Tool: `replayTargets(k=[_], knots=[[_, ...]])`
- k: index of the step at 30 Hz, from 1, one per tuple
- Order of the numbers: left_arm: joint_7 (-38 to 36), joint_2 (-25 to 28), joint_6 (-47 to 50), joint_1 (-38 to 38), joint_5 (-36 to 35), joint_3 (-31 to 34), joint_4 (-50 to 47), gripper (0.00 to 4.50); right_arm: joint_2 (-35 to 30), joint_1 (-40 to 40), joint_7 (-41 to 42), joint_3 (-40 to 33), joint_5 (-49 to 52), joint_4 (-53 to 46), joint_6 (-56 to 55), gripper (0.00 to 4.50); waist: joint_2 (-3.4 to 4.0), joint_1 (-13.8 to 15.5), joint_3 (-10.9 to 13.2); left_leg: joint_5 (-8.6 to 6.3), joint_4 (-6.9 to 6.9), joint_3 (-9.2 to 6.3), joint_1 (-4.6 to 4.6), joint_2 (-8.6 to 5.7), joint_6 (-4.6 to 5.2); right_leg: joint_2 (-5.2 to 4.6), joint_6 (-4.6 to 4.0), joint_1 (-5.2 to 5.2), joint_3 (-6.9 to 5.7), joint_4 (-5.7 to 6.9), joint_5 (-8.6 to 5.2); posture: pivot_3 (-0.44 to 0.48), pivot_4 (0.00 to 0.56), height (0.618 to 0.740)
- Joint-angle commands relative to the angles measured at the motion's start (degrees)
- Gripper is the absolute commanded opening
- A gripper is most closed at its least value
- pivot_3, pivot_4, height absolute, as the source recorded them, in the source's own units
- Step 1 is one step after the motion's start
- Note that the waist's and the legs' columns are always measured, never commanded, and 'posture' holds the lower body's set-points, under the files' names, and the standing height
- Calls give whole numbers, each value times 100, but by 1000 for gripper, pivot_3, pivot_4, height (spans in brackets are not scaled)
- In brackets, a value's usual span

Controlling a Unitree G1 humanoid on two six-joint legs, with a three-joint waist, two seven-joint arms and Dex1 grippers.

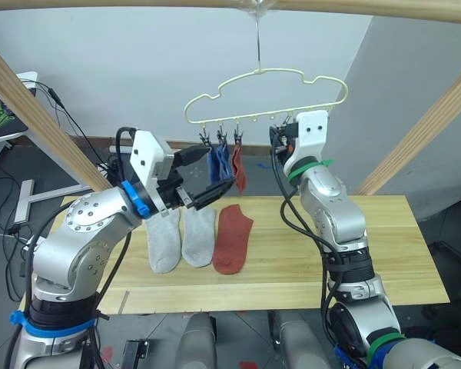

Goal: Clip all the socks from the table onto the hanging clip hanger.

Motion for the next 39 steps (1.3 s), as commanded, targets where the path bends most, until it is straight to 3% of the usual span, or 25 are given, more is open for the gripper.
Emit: replayTargets(k=[1,24,32,39], knots=[[18,-40,-54,-96,-43,30,-207,4500,-1,-191,-3,29,-64,-52,-198,1596,0,0,0,0,1,0,0,0,0,0,0,0,0,0,0,90,239,740],[32,-137,-38,-233,-48,36,-191,4500,-13,-371,-28,-59,-156,224,-373,1596,0,1,0,0,1,0,0,0,0,0,-1,0,0,1,1,90,236,740],[48,-174,-48,-234,-42,29,-196,4500,-37,-410,-33,-123,-138,312,-394,42,0,2,0,0,1,0,0,0,0,0,-1,1,0,2,1,91,238,740],[275,-264,157,60,146,-216,-148,4500,-58,-437,5,-218,-52,241,-282,9,0,0,0,0,1,0,0,0,0,0,-1,1,0,2,1,73,248,740]])
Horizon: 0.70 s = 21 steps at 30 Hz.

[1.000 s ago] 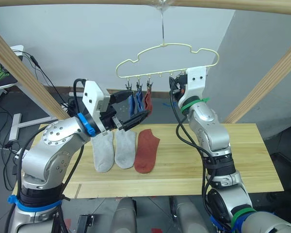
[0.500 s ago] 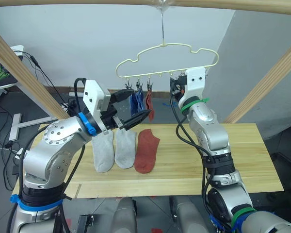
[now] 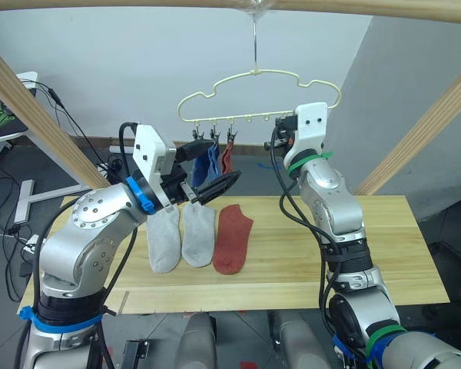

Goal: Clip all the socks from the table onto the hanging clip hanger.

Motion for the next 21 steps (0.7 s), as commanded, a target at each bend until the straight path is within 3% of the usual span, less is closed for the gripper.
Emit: replayTargets(k=[1,7,12,15,21], knots=[[290,-91,217,343,230,-291,-73,4500,-45,-100,66,-105,135,-248,33,9,0,-3,0,0,0,0,0,0,0,0,0,0,0,0,0,73,248,740],[911,-457,80,1009,1192,-931,635,4500,-214,-1,357,-37,320,-582,495,9,3,-12,1,0,0,0,1,0,0,1,-1,0,1,1,-1,33,257,740],[783,-669,-549,1153,1877,-1426,1242,4500,-233,78,408,-21,360,-834,745,9,4,-20,1,0,4,0,1,1,1,2,-2,0,1,3,-1,6,262,740],[1131,-1172,-1130,1045,2542,-1883,2207,4500,-215,167,371,-22,371,-1006,907,9,9,-18,-2,0,3,2,1,0,1,1,-2,0,2,2,0,-16,264,740],[1646,-1899,-1633,480,3163,-1899,3560,4500,-233,296,353,2,361,-1248,1146,9,9,-37,-1,0,6,0,0,-1,1,2,1,0,1,4,1,-41,270,740]])
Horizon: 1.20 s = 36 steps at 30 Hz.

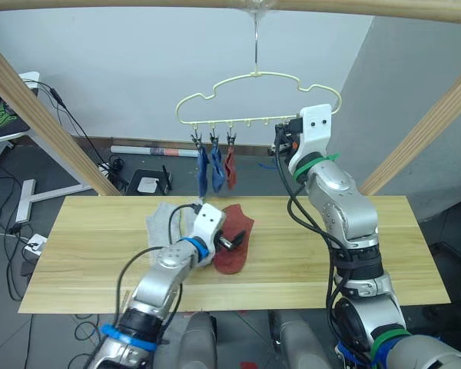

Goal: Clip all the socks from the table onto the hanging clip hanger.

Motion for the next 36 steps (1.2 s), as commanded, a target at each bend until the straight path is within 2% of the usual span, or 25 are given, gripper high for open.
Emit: replayTargets(k=[1,7,13,17,29,31,36], knots=[[320,-235,-379,-293,351,73,492,4500,-29,52,-24,-14,42,-349,72,9,0,-15,0,0,1,0,1,0,1,0,0,0,0,3,0,-41,270,740],[701,-703,-411,-723,826,-56,1664,4500,-66,67,-82,-65,7,-377,135,9,0,-83,0,0,5,1,1,-4,1,-2,5,5,2,-1,2,-56,274,740],[473,-810,-237,-692,997,-121,1887,4500,-72,91,-130,-52,-2,-423,194,9,2,-125,-1,0,6,-1,6,-3,1,-1,8,9,2,2,2,-70,275,740],[358,-738,-195,-595,1109,-146,1823,3634,-75,115,-162,-54,-4,-424,204,0,3,-125,-2,1,6,-1,11,-3,1,-1,33,15,2,2,-12,-70,275,740],[261,-776,-641,-377,1304,-151,1585,72,-126,143,-98,-40,26,-421,260,0,6,-123,-4,1,5,-1,21,-3,1,-2,34,23,3,1,-13,-58,272,740],[124,-863,-807,-290,1139,-100,1330,27,-204,133,-33,-124,96,-458,358,0,6,-122,-4,0,5,-1,21,-3,1,-2,34,24,3,0,-13,-57,270,740],[-461,-870,-967,-85,672,22,479,27,-411,-27,72,-895,801,-598,1336,0,6,-93,-4,0,4,-4,5,-4,1,-4,24,18,0,-6,-8,-59,264,740]])
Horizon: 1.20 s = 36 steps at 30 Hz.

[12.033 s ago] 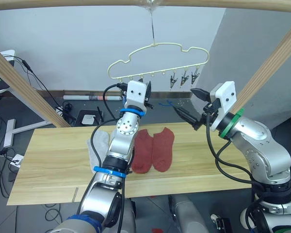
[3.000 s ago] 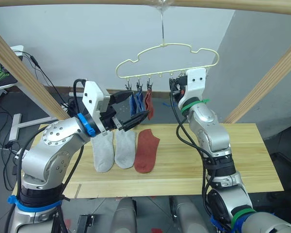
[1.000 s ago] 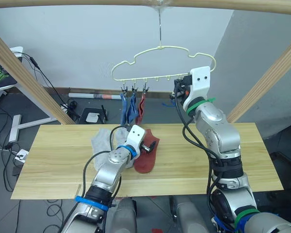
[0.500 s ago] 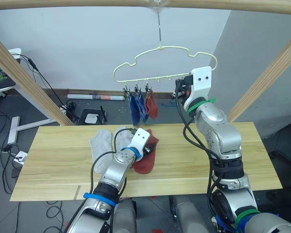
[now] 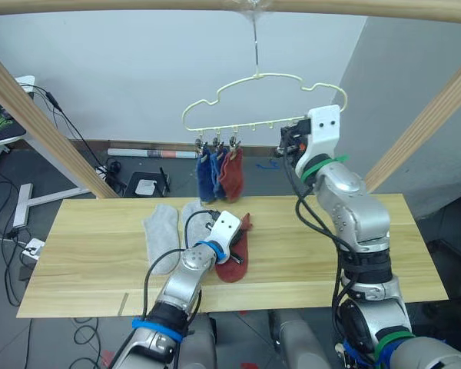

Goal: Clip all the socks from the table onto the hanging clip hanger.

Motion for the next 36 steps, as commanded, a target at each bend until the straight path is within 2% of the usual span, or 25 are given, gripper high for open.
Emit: replayTargets(k=[1,7,12,16,28,36], knots=[[-360,35,-182,16,-256,34,-696,27,-147,-94,-16,-614,469,-164,731,0,0,2,0,0,1,0,-1,0,0,0,-14,-1,0,0,9,-59,264,740],[-780,344,-1028,-65,-183,-88,-1517,27,-3,-592,-374,-1679,1433,-244,2349,0,2,1,-2,1,2,-2,2,0,1,1,-23,1,-1,1,5,-58,259,740],[-615,567,-2076,-515,484,-289,-1433,27,300,-1241,-818,-2740,1930,-157,3927,0,2,9,-1,0,0,-3,-5,-1,2,0,-23,-4,-2,-2,8,-62,250,740],[-414,484,-2408,-790,756,-381,-1145,27,578,-1595,-1103,-3260,1875,-170,4505,0,4,15,-2,0,1,-2,-5,-2,2,0,-21,-2,-2,-7,9,-62,250,740],[297,365,-2903,-1265,1224,-255,-518,27,810,-1688,-1298,-3486,1759,-389,4955,0,5,7,-3,-1,-1,-4,-8,-2,4,0,-17,-5,-4,-5,9,-73,244,740],[354,450,-3127,-1246,1283,-287,-536,27,749,-1690,-1334,-3520,1693,-317,4955,0,5,-3,-3,-1,-5,-4,-9,-2,4,0,-20,-5,-5,-6,10,-71,246,740]])
